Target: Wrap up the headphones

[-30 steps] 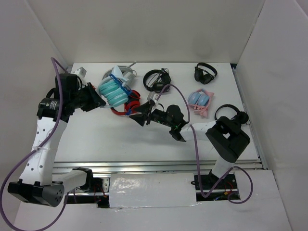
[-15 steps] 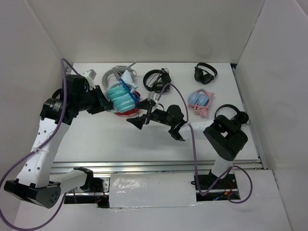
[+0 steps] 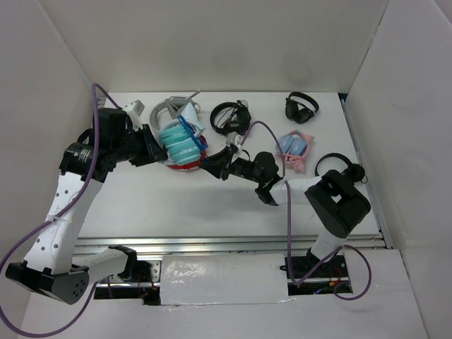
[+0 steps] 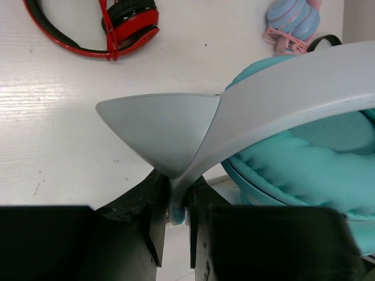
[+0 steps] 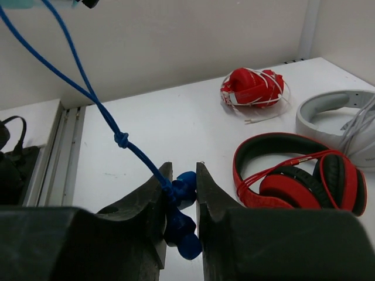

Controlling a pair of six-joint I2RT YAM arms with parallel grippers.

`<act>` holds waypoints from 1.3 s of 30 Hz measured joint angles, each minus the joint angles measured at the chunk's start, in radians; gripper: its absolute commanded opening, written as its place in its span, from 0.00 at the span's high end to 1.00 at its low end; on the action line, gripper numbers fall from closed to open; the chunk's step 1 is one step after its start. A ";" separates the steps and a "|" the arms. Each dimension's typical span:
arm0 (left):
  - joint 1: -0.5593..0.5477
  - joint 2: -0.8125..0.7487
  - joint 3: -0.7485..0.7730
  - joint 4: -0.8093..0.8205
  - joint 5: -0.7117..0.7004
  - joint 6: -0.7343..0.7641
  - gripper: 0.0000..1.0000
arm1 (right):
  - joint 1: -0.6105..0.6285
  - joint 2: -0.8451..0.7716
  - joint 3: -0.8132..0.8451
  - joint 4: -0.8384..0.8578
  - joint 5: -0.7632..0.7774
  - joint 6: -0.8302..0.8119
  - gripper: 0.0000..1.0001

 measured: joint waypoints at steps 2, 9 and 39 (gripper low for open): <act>-0.004 0.000 0.000 0.003 0.026 0.009 1.00 | -0.012 -0.005 0.000 0.000 -0.030 0.001 0.84; -0.087 -0.026 -0.052 0.059 0.087 0.082 1.00 | -0.098 -0.019 0.035 -0.039 -0.211 -0.010 1.00; -0.626 0.003 -0.264 0.126 -0.309 0.218 1.00 | -0.218 -0.196 0.651 -2.074 -0.355 -1.328 0.89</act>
